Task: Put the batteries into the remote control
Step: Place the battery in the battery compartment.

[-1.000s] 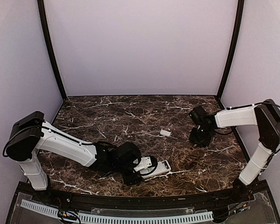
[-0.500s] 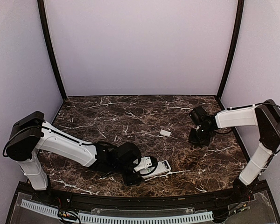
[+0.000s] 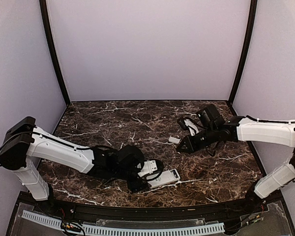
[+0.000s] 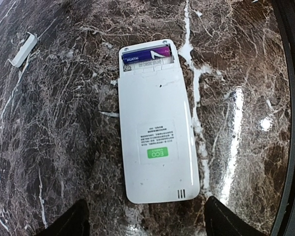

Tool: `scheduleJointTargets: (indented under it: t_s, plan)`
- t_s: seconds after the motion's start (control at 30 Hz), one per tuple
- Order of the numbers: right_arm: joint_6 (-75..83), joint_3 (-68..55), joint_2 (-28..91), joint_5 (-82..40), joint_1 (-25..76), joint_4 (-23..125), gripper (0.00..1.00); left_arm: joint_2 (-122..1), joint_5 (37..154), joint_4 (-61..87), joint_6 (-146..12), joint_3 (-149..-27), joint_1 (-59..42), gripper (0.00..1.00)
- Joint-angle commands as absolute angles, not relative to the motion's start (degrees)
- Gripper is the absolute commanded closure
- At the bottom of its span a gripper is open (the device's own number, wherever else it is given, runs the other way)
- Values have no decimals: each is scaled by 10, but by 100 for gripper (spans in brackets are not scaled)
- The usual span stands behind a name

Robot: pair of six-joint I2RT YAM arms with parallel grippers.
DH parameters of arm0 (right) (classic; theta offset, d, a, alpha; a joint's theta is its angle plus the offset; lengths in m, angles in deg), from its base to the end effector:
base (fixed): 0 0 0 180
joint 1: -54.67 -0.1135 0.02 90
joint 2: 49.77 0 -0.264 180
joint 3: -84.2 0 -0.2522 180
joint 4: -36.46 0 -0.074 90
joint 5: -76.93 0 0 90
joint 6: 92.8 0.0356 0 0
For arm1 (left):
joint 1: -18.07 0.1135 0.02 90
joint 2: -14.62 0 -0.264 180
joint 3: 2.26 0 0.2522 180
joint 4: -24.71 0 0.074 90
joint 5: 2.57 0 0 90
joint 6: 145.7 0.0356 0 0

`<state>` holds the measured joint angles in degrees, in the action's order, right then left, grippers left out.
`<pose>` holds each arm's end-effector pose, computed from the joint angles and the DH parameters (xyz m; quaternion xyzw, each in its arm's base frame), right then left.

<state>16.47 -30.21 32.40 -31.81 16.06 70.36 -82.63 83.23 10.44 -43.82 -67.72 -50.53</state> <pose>0.2228 0.1926 0.2200 -0.2102 0.9061 0.2955 0.2178 0.1278 -0.3190 0.1637 0.5882 0.7163 -0.1477 0.3451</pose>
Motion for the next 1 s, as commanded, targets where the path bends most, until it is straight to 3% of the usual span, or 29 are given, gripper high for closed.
scheduleJointTargets:
  t_s: [0.0, 0.33, 0.73, 0.97]
  plan:
    - [76, -322, 263, -427, 104, 685, 100, -802, 826, 101, -442, -662, -502, 20]
    - [79, -394, 150, -371, 33, 668, 100, -815, 806, 150, -456, -642, -503, 20]
    - [218, -258, 390, -345, 33, 842, 100, -862, 854, 172, -477, -646, -503, 18]
    - [268, -249, 426, -332, 40, 839, 100, -882, 873, 182, -484, -646, -503, 18]
